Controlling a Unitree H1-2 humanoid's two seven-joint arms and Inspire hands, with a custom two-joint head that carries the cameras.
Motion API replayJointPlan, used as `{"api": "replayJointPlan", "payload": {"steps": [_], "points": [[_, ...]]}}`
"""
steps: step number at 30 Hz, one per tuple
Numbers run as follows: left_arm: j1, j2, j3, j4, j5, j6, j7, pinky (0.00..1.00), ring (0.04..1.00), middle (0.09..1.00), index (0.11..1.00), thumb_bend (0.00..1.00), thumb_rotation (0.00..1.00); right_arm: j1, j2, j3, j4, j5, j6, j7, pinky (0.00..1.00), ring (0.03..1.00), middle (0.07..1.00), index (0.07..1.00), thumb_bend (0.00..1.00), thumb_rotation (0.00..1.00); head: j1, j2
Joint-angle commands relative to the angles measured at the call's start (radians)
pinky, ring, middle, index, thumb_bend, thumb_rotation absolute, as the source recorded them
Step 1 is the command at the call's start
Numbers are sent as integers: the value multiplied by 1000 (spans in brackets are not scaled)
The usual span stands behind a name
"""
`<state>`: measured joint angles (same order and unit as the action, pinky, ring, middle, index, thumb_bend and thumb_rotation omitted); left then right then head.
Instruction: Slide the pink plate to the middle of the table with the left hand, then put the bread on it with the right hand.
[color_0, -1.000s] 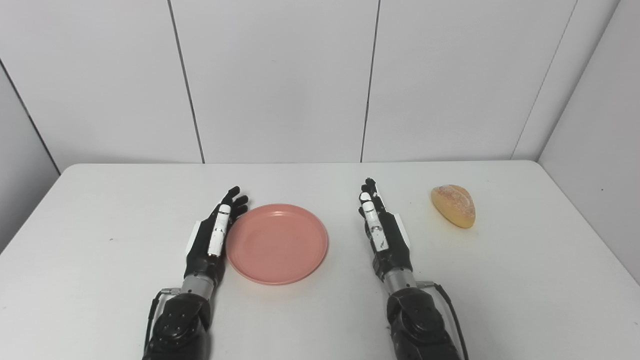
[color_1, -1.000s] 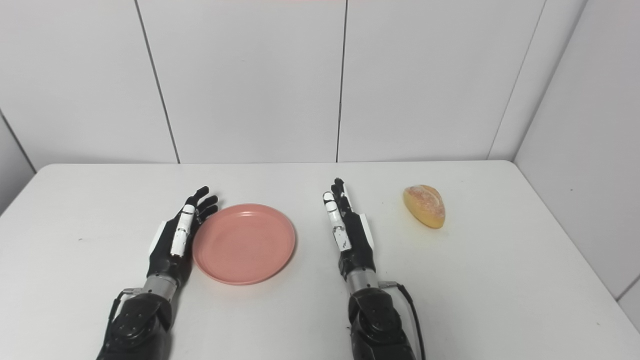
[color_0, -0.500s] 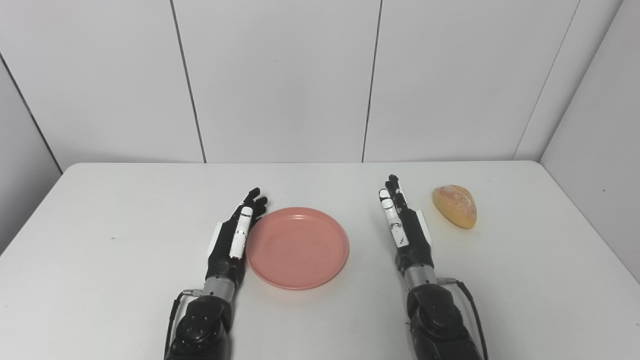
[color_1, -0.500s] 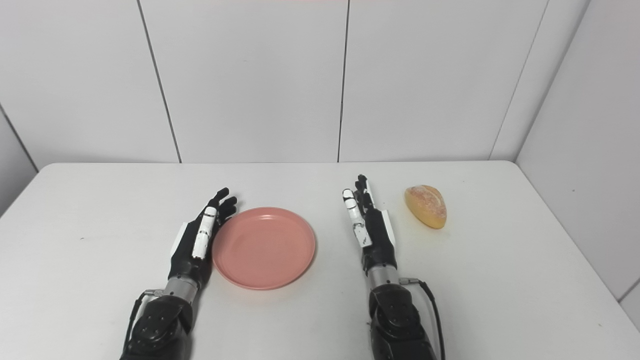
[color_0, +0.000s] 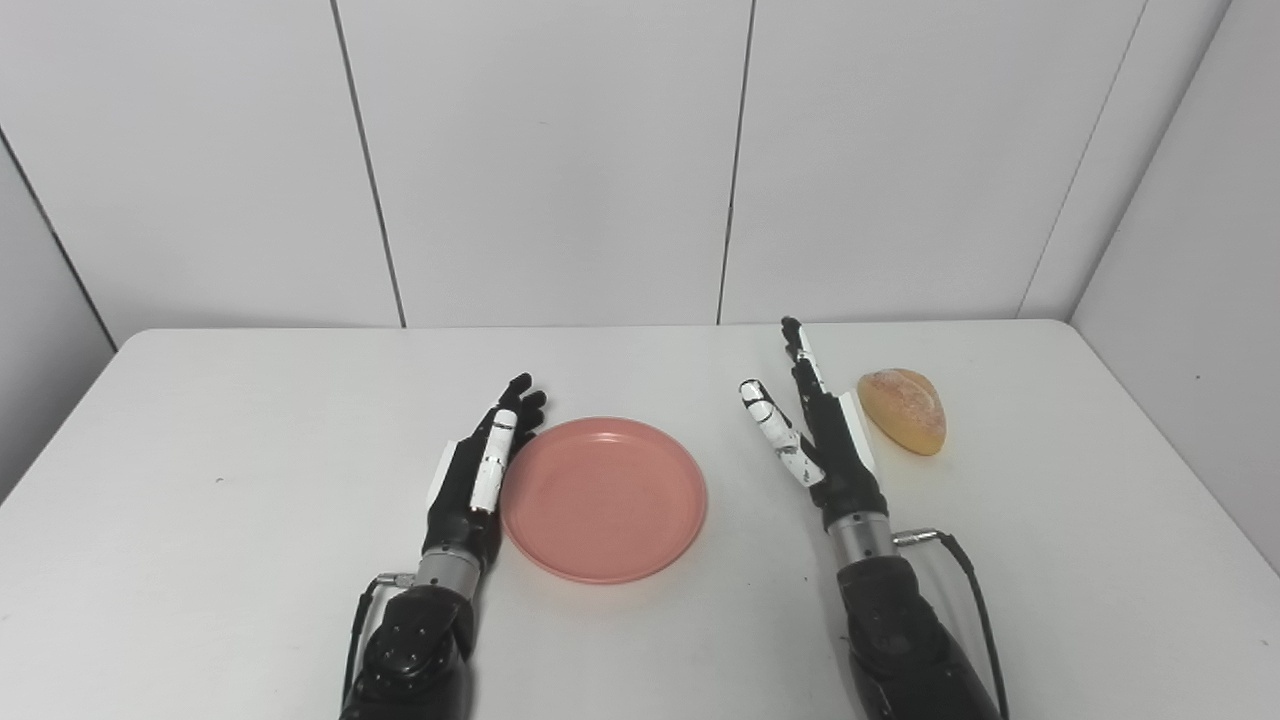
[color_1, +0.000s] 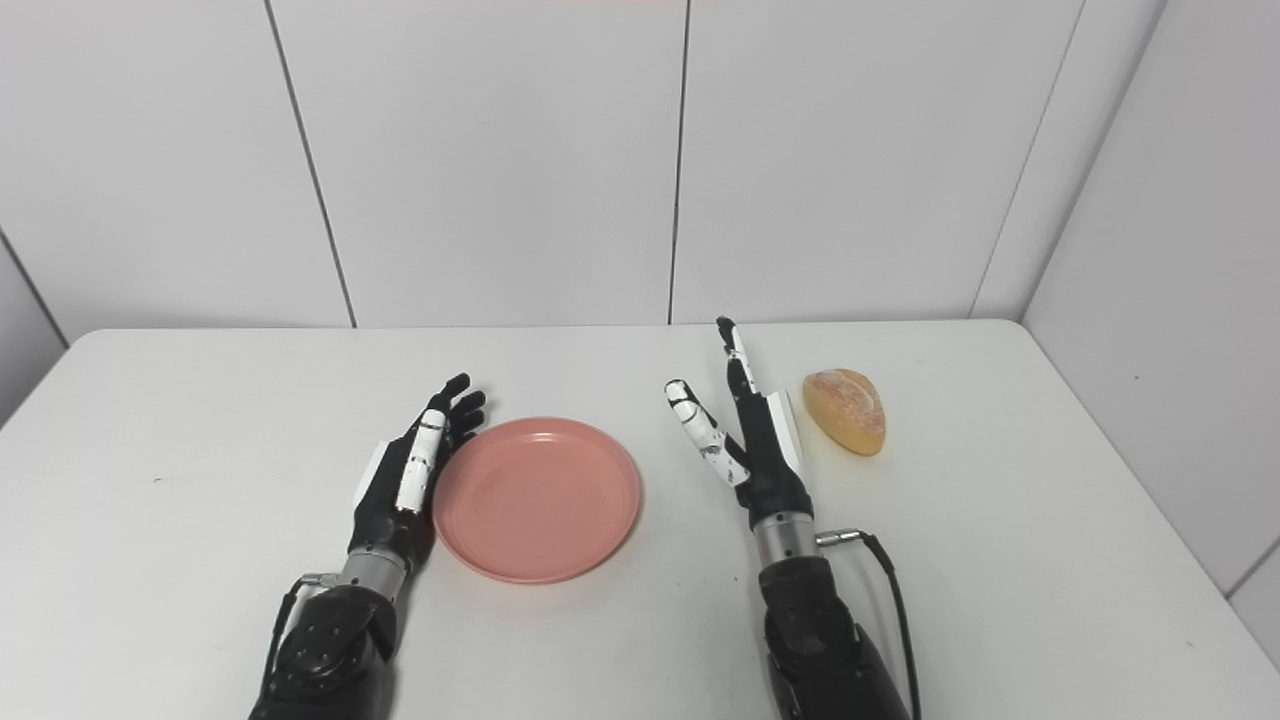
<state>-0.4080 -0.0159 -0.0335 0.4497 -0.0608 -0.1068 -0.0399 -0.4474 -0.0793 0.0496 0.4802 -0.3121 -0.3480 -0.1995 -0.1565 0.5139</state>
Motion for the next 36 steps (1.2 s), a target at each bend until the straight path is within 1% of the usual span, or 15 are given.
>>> {"api": "replayJointPlan", "payload": {"steps": [1, 3, 5, 7, 11, 15, 18, 20, 24, 26, 28, 30, 32, 34, 36], "points": [[10, -7, 4, 19, 2, -28, -2, 917, 914, 897, 887, 384, 1000, -61, -28, -3, -20, -44, -55, -54, 1000, 999, 993, 991, 578, 836, -2, 0], [6, -4, 6, 21, 15, -31, 11, 902, 901, 885, 876, 374, 1000, -66, -37, -4, -28, -88, -37, -91, 1000, 998, 993, 990, 587, 836, -10, 0], [1, 1, 10, 27, 20, -31, 19, 895, 891, 877, 869, 373, 1000, -73, -48, -4, -31, -127, -21, -126, 952, 973, 985, 975, 605, 814, -17, -1], [-3, 3, 17, 31, 22, -31, 26, 897, 890, 876, 870, 374, 1000, -80, -60, -6, -33, -146, -7, -142, 945, 969, 985, 973, 609, 808, -25, -3], [-8, 11, 30, 39, 17, -40, 25, 922, 897, 883, 880, 383, 1000, -99, -77, -15, -23, -172, 12, -177, 918, 971, 990, 977, 606, 696, -39, -1], [-15, 18, 43, 51, 21, -52, 33, 920, 900, 882, 877, 395, 1000, -120, -104, -13, 0, -200, 28, -197, 910, 965, 987, 979, 592, 687, -45, 1], [-20, 17, 56, 65, 19, -80, 41, 893, 887, 871, 864, 392, 1000, -131, -118, -8, 16, -232, 41, -221, 867, 950, 981, 974, 610, 683, -46, -3], [-23, 15, 64, 74, 16, -99, 42, 879, 880, 862, 855, 386, 1000, -138, -129, -3, 30, -254, 49, -241, 852, 943, 978, 972, 624, 662, -47, -2], [-22, 19, 67, 75, 41, -118, 65, 859, 867, 850, 846, 387, 1000, -149, -149, -7, 56, -262, 58, -263, 835, 934, 974, 969, 641, 645, -49, 2], [-21, 21, 65, 75, 55, -118, 79, 847, 858, 841, 837, 391, 1000, -152, -157, -9, 65, -257, 59, -268, 834, 934, 977, 969, 638, 632, -51, 2], [-19, 24, 62, 70, 69, -111, 88, 856, 859, 839, 835, 407, 1000, -156, -167, -9, 76, -261, 61, -277, 839, 940, 981, 974, 637, 630, -53, 3], [-18, 27, 59, 66, 81, -106, 95, 860, 860, 840, 834, 410, 1000, -160, -176, -8, 88, -268, 66, -292, 841, 941, 976, 970, 640, 605, -57, 3], [-17, 30, 57, 64, 95, -100, 105, 859, 859, 839, 833, 414, 1000, -165, -184, -4, 102, -288, 85, -314, 836, 940, 972, 968, 644, 592, -64, 3], [-15, 33, 55, 59, 103, -93, 107, 855, 854, 837, 831, 418, 1000, -170, -190, -1, 112, -308, 119, -329, 826, 935, 968, 967, 651, 587, -71, 3], [-14, 35, 54, 56, 104, -93, 104, 854, 854, 837, 831, 415, 1000, -173, -192, 3, 120, -322, 149, -341, 777, 911, 961, 962, 662, 590, -76, 3]]}}
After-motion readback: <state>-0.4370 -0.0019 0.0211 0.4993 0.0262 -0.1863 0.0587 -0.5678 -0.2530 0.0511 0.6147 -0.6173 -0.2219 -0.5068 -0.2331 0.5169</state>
